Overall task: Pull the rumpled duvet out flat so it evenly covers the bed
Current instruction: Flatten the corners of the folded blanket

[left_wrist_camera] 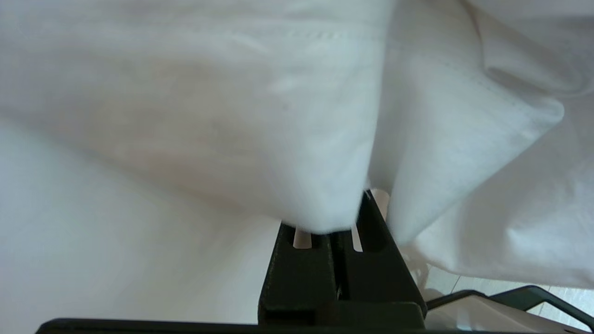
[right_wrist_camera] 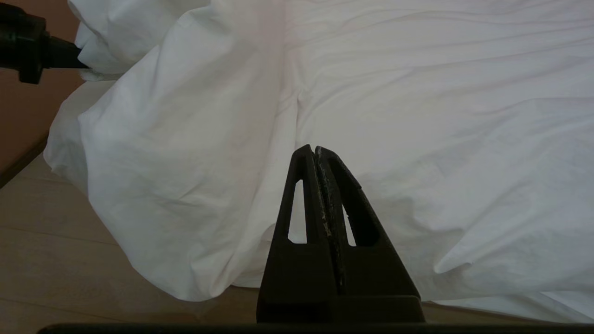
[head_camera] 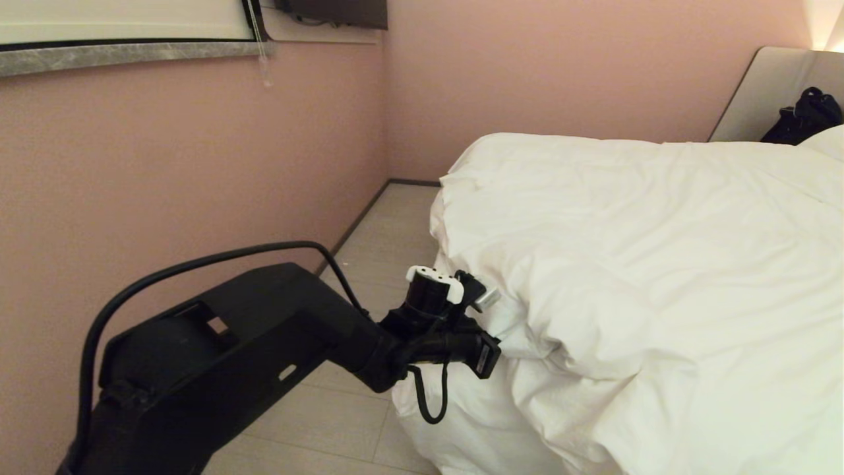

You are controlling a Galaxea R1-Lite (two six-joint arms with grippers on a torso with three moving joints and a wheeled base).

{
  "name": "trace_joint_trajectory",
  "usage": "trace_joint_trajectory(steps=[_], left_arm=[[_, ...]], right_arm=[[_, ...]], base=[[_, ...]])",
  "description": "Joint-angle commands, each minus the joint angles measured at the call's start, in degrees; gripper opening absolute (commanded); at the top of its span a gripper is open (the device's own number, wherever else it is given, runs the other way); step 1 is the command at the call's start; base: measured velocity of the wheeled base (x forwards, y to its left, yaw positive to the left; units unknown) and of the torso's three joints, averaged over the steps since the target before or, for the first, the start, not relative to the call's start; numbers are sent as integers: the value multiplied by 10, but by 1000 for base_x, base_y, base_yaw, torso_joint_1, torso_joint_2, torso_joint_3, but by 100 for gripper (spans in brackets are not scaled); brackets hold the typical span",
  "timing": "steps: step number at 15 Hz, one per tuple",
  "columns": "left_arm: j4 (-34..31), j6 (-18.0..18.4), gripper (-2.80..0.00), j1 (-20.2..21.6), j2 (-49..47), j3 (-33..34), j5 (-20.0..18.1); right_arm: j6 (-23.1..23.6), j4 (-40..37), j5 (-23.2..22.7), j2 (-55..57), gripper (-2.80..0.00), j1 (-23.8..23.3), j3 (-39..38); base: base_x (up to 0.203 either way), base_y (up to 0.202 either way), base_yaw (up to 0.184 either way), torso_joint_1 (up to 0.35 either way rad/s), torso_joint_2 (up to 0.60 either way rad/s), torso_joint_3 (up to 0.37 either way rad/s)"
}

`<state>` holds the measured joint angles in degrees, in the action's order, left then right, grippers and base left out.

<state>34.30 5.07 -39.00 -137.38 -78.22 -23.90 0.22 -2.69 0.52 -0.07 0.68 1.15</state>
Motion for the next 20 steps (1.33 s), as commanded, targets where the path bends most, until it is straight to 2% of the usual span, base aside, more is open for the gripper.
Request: trace_joint_trajectory(steps=[1, 7, 12, 16, 20], left_arm=[[3, -2, -280, 5, 28, 29, 4], [9, -32, -280, 50, 139, 152, 6], [9, -44, -280, 106, 240, 256, 10], [10, -73, -280, 126, 325, 363, 19], [10, -76, -280, 174, 392, 439, 19]], right_arm=[[0, 0, 0, 1, -280, 0, 0], [0, 0, 0, 1, -280, 0, 0], [0, 0, 0, 1, -280, 0, 0], [0, 0, 0, 1, -280, 0, 0], [0, 0, 0, 1, -280, 0, 0]], base=[[0, 0, 0, 0, 0, 0], [0, 0, 0, 0, 0, 0], [0, 0, 0, 0, 0, 0], [0, 0, 0, 0, 0, 0], [0, 0, 0, 0, 0, 0]])
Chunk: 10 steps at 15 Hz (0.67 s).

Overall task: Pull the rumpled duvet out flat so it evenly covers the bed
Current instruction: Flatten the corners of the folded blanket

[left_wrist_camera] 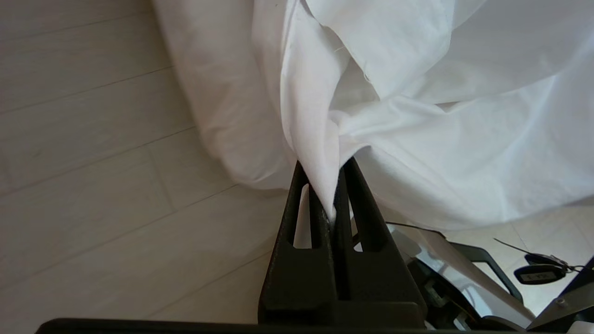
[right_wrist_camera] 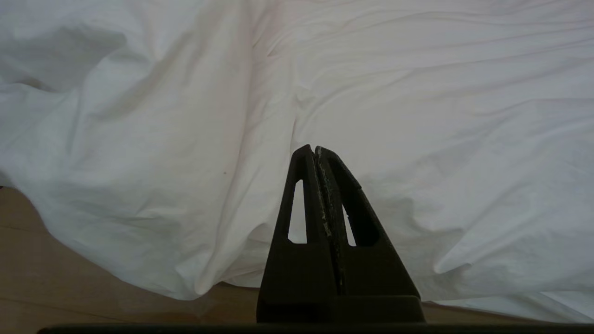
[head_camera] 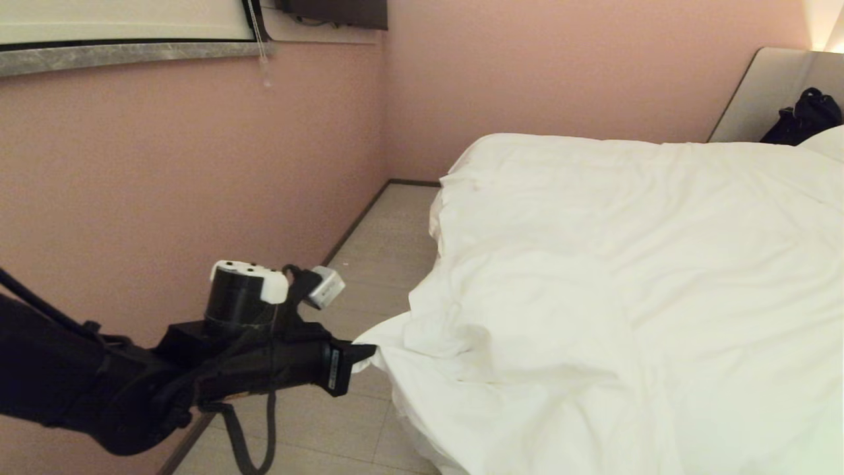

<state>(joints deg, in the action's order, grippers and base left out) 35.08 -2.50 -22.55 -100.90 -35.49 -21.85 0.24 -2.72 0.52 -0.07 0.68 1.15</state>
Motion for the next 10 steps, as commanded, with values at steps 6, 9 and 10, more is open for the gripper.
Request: trace_joint_trajectory(steps=[6, 9, 10], left_arm=[[-4, 1, -280, 49, 130, 113, -1], [-6, 0, -280, 51, 193, 163, -1], [-11, 0, -280, 59, 212, 174, 0]], right_arm=[[0, 0, 0, 1, -280, 0, 0], [0, 0, 0, 1, -280, 0, 0], [0, 0, 0, 1, -280, 0, 0]], base=[[0, 0, 0, 0, 0, 0], [0, 0, 0, 0, 0, 0], [0, 0, 0, 0, 0, 0]])
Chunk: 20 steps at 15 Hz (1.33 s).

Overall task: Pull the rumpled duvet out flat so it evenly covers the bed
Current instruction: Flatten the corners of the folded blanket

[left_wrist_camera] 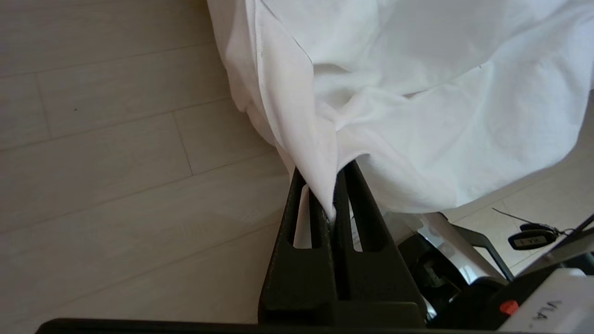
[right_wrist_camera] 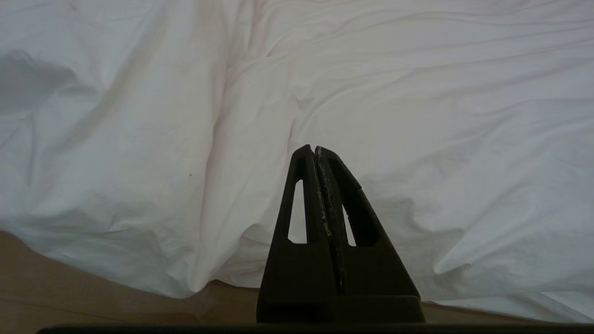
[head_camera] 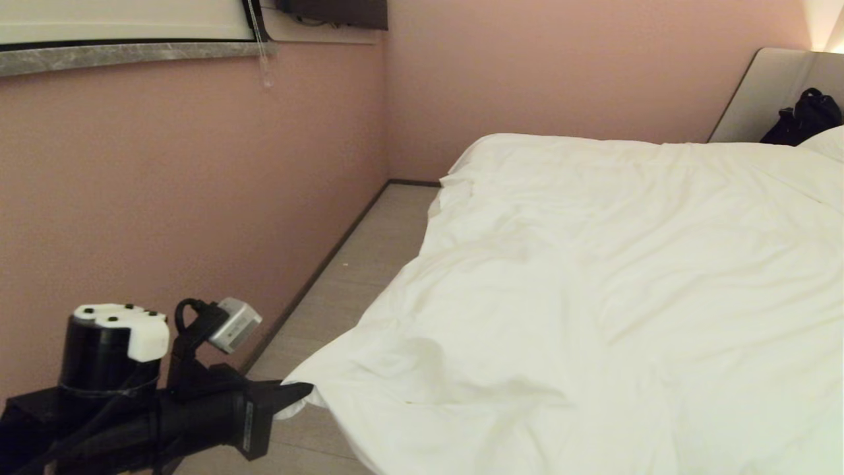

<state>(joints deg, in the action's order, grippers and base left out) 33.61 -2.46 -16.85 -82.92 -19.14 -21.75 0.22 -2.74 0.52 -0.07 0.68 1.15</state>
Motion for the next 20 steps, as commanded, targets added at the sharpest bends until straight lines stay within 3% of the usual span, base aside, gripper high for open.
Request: trace_joint_trajectory(steps=[1, 6, 9, 14, 20], left_arm=[[-10, -1, -280, 20, 45, 15, -1], [-48, -1, -280, 112, 58, 7, 0], [-55, -3, -280, 143, 57, 13, 0], [-154, -24, -280, 175, 100, 16, 0], [-193, -24, -280, 261, 129, 2, 8]], right_arm=[[0, 0, 0, 1, -280, 0, 0], [0, 0, 0, 1, -280, 0, 0], [0, 0, 0, 1, -280, 0, 0], [0, 0, 0, 1, -280, 0, 0], [0, 0, 0, 1, -280, 0, 0]], base=[[0, 0, 0, 0, 0, 0], [0, 0, 0, 0, 0, 0], [0, 0, 0, 0, 0, 0], [0, 0, 0, 0, 0, 0], [0, 0, 0, 0, 0, 0]])
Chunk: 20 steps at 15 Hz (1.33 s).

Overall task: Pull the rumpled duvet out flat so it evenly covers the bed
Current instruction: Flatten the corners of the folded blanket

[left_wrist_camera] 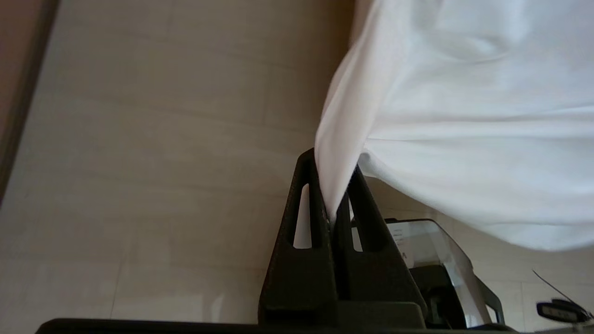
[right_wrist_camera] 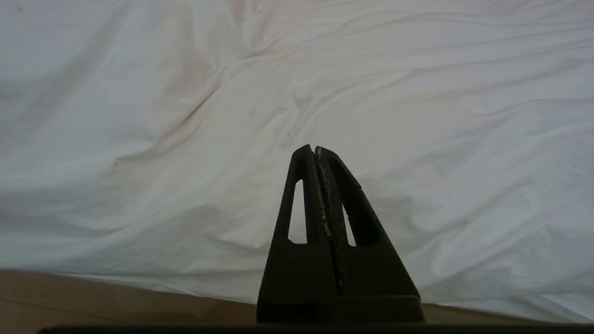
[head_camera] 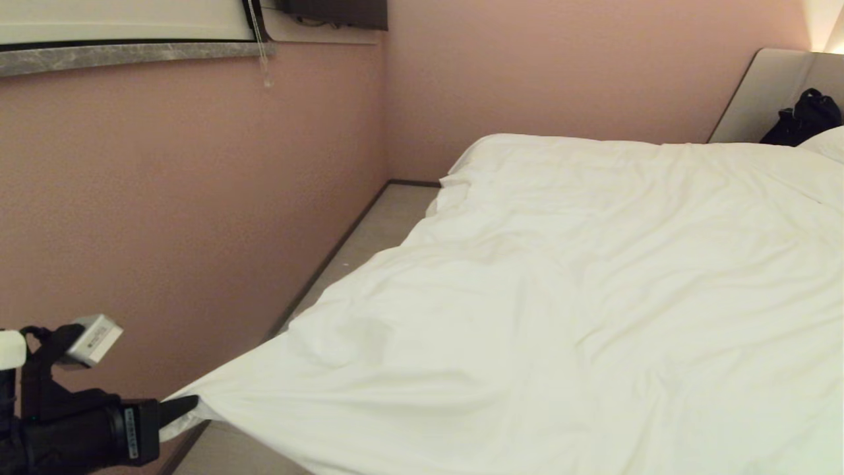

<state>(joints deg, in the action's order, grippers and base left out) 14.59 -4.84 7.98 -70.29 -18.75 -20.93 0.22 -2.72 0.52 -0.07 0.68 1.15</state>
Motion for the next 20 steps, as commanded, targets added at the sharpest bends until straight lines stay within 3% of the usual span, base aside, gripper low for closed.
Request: trace_joint_trajectory(steps=[1, 5, 13, 20], left_arm=[[-24, 0, -280, 18, 1, -4, 6], [-72, 0, -280, 34, 16, 1, 16], [-322, -1, -280, 34, 161, -11, 26], [-380, -17, -280, 34, 210, 7, 27]], right_arm=[[0, 0, 0, 1, -280, 0, 0], [0, 0, 0, 1, -280, 0, 0], [0, 0, 0, 1, -280, 0, 0], [0, 0, 0, 1, -280, 0, 0]], base=[[0, 0, 0, 0, 0, 0], [0, 0, 0, 0, 0, 0], [0, 0, 0, 0, 0, 0], [0, 0, 0, 0, 0, 0]])
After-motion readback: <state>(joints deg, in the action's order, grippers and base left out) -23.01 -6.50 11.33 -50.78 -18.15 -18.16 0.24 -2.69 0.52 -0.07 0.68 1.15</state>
